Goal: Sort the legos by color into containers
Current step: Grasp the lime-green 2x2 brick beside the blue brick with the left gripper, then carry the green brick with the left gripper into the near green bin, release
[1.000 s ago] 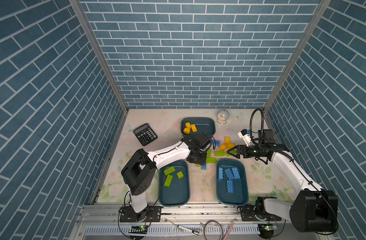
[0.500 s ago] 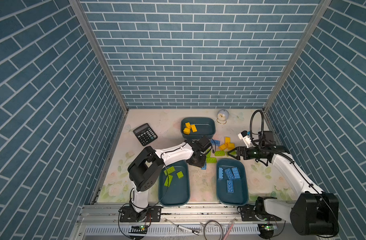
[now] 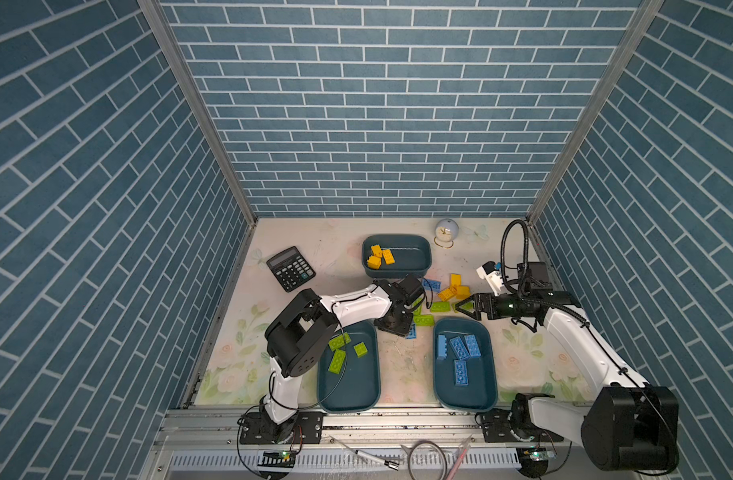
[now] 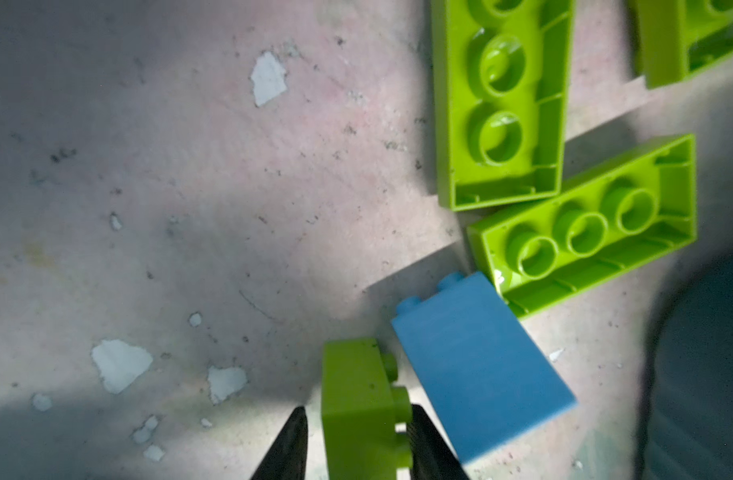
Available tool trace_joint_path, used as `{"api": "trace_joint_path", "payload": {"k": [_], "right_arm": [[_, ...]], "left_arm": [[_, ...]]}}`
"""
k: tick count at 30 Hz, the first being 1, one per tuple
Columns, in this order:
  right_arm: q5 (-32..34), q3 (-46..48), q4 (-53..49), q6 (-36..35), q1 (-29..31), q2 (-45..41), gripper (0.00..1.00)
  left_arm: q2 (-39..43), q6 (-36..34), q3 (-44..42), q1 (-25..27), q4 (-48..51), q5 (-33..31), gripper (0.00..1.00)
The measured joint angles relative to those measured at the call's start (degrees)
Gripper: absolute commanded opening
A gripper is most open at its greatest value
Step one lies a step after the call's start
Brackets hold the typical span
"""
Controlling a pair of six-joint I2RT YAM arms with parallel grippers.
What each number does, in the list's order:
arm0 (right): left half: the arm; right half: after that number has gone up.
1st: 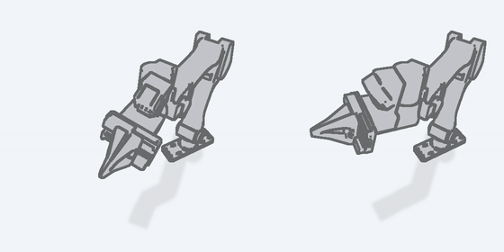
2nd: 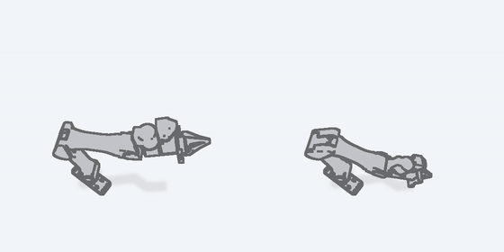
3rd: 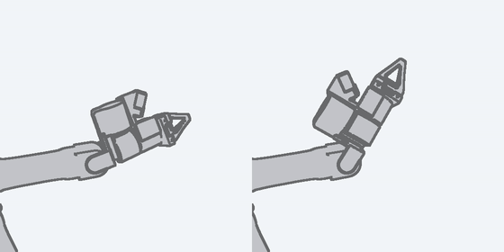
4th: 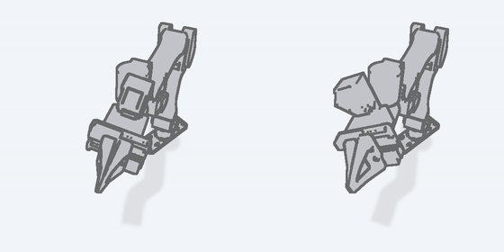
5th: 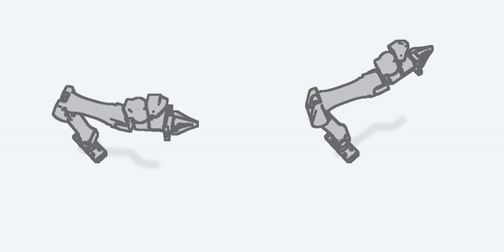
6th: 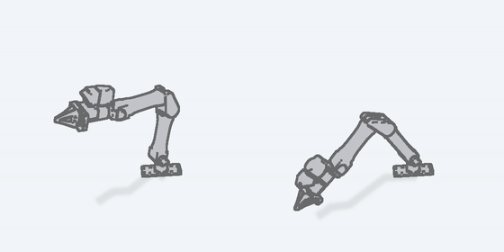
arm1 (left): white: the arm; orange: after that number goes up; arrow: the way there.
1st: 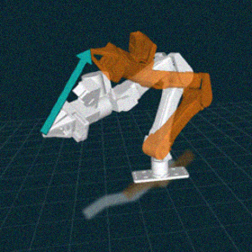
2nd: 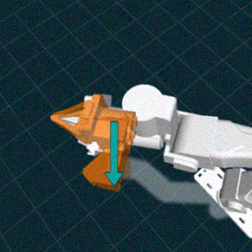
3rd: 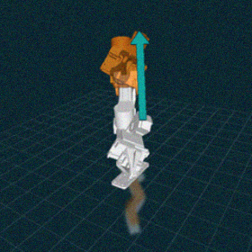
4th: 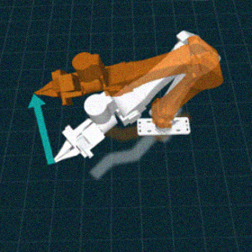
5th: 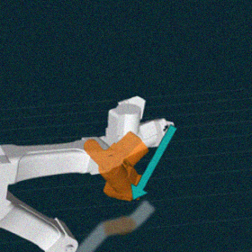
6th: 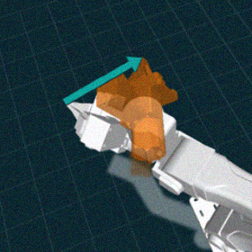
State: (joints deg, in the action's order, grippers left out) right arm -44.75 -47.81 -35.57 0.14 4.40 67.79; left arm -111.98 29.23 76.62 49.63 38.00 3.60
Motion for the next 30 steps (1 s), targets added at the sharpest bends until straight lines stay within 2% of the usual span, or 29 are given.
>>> {"api": "trace_joint_path", "payload": {"k": [7,14,18,22,30], "right_arm": [[0.0,0.0,0.0,0.0,0.0,0.0,0.97],[-0.1,0.0,0.0,0.0,0.0,0.0,0.97],[-0.9,0.0,0.5,0.0,0.0,0.2,0.97],[-2.0,0.0,1.5,0.2,0.1,0.3,0.97],[-3.4,0.8,4.2,1.6,1.9,1.4,0.97]], "left_arm": [[-1.3,-1.5,2.1,-0.7,0.2,-0.7,0.23],[0.5,-3.1,3.3,-0.8,3.0,-1.0,0.22],[5.4,-3.2,3.3,-0.9,6.3,-0.9,0.22],[13.7,-3.1,1.9,-0.9,9.2,-0.7,0.23],[26.8,-1.5,-8.8,-2.1,15.1,1.2,0.23]]}}
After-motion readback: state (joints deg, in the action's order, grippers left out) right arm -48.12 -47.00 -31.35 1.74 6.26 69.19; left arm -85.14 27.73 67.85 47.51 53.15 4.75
